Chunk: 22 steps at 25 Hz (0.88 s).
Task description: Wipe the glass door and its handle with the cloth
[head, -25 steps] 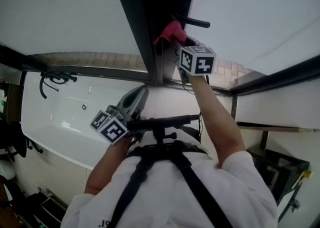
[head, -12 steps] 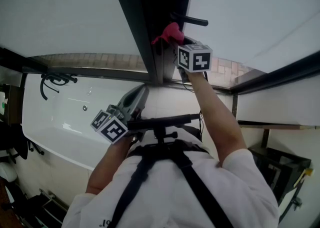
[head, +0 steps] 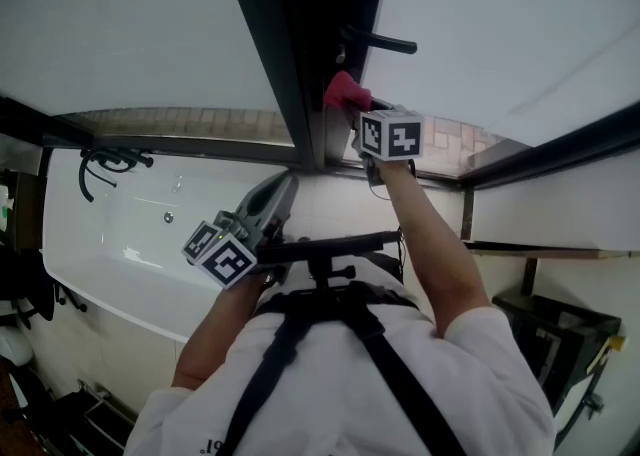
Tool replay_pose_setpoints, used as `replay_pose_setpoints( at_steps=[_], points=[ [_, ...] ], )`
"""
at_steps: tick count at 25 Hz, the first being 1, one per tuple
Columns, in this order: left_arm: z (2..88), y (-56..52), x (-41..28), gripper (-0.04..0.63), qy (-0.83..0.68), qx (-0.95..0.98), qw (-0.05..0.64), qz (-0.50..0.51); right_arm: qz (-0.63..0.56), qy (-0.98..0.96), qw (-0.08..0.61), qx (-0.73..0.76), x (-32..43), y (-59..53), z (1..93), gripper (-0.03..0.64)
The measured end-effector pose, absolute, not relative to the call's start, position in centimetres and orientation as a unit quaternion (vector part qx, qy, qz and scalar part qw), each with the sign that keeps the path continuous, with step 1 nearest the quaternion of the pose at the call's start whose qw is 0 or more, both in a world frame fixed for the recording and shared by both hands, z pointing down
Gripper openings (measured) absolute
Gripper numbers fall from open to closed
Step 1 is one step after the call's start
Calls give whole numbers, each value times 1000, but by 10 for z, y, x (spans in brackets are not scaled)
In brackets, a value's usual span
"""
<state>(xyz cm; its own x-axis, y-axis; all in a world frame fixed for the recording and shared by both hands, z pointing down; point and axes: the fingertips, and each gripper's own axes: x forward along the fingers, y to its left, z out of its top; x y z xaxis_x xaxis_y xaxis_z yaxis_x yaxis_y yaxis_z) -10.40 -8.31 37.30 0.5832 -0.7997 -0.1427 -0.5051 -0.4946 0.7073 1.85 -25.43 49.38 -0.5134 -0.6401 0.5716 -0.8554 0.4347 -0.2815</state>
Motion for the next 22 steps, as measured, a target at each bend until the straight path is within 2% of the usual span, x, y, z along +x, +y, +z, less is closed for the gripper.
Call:
replay_pose_setpoints(
  at_steps=[5, 16, 22],
  points=[
    [374, -83, -103, 1, -389, 832, 318, -234, 302, -831, 143, 445, 21, -240, 476, 141],
    [376, -92, -105, 1, -383, 834, 322, -230, 335, -875, -56, 345, -31, -242, 356, 141],
    [377, -89, -106, 1, -387, 833, 322, -230, 363, -860, -89, 346, -38, -262, 348, 141]
  ],
)
